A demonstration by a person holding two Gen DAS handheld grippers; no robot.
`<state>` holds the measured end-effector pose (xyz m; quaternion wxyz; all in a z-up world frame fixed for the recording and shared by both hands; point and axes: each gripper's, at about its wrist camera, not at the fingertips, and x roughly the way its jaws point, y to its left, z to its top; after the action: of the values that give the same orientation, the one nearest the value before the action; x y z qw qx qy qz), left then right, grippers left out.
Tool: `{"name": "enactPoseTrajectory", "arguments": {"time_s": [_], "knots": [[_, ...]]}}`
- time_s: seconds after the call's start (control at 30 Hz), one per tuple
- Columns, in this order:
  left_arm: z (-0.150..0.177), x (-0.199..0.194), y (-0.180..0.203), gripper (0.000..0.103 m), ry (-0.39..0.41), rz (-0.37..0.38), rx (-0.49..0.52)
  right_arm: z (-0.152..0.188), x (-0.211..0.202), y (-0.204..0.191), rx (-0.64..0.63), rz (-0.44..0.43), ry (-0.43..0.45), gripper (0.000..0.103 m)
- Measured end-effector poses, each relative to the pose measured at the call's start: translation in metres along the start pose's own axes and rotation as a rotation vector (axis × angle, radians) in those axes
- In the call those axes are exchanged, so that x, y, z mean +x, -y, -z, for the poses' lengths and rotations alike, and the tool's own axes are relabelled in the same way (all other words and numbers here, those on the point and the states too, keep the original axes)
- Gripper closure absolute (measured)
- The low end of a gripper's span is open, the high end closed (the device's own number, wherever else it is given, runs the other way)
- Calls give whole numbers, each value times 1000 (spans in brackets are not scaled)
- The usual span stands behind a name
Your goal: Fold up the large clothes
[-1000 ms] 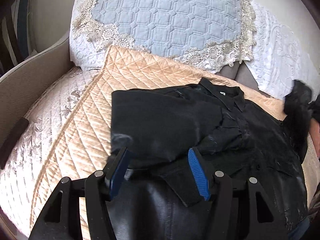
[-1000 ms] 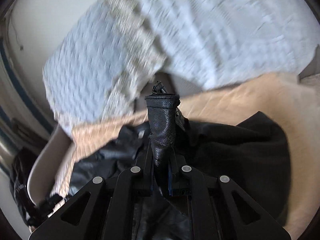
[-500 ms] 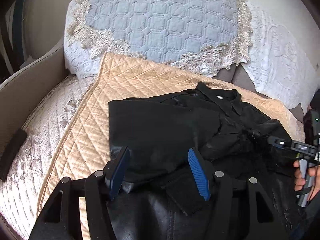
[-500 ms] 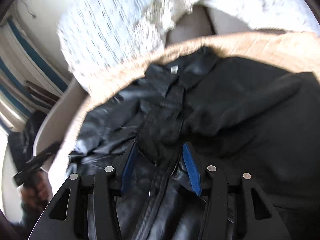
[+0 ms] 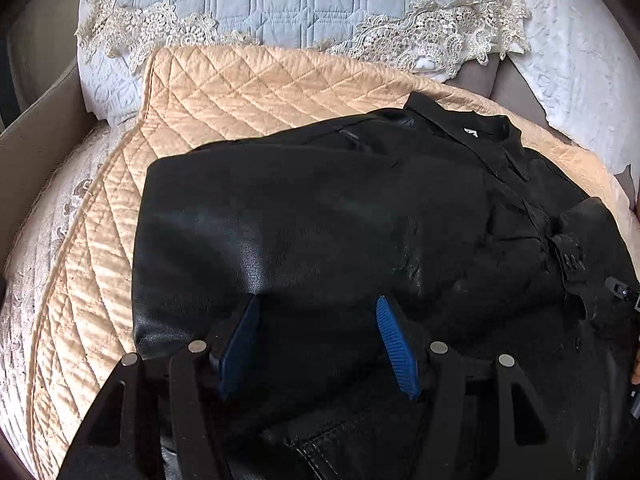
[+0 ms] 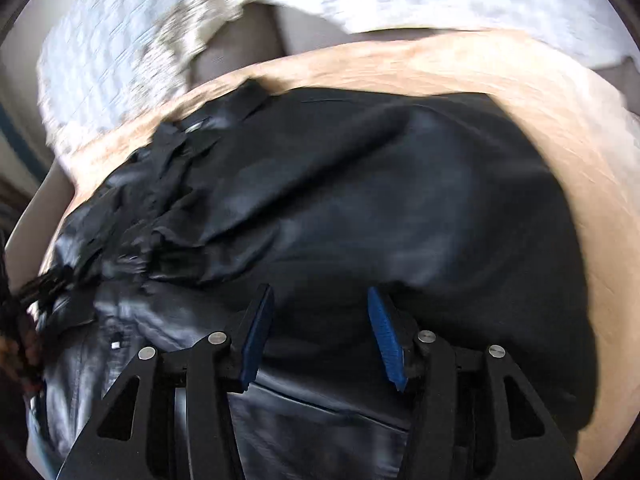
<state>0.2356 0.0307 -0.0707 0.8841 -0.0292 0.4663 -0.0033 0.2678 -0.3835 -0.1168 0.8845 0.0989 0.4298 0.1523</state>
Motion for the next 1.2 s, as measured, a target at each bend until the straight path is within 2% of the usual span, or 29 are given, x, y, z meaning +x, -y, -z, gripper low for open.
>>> {"name": "enactPoseTrajectory", "arguments": {"time_s": [0.03,0.07,0.13,0.23,0.3,0.37,0.43,0.47,0.53,0.63,0.73,0.83,0.9,1.0,1.1,1.2], "knots": [[-1,-4,1,40,-4,8,0,-7,-1,-4,-13,-66,-8,52],[-2,-9,0,40,-5,28,-5,-11,-6,-6,-29,-92,16,52],[-5,-22,-3,40,26,46,-3,-23,-22,-2,-54,-56,101,52],[-9,-25,-14,40,69,-34,16,-40,-29,34,37,3,141,52],[-9,-10,-26,39,31,-55,-16,-48,-9,66,94,103,89,52],[-6,8,-34,39,-3,-53,-43,-48,3,82,121,156,13,56],[-6,4,-30,39,13,-74,-36,-48,-11,65,92,144,53,56],[-6,-2,-27,39,19,-72,-34,-44,-22,54,67,98,76,56],[-1,-17,-25,39,41,-21,-42,-30,-38,22,-3,4,93,56],[11,-38,-22,39,64,-5,-22,-9,-40,-37,-151,-81,75,56],[24,-47,-27,39,82,-24,-6,10,-14,-78,-240,-155,-6,56],[32,-35,-42,39,44,-52,-36,10,30,-86,-236,-98,-89,56],[38,-27,-57,38,16,-51,-74,4,40,-83,-177,-88,-82,56],[43,-43,-64,38,30,-55,-102,5,20,-83,-119,-110,-65,55],[57,-68,-62,38,52,-30,-101,24,-20,-83,-140,-124,-22,55],[78,-94,-60,38,74,12,-81,51,-62,-63,-120,-101,2,54]]}}
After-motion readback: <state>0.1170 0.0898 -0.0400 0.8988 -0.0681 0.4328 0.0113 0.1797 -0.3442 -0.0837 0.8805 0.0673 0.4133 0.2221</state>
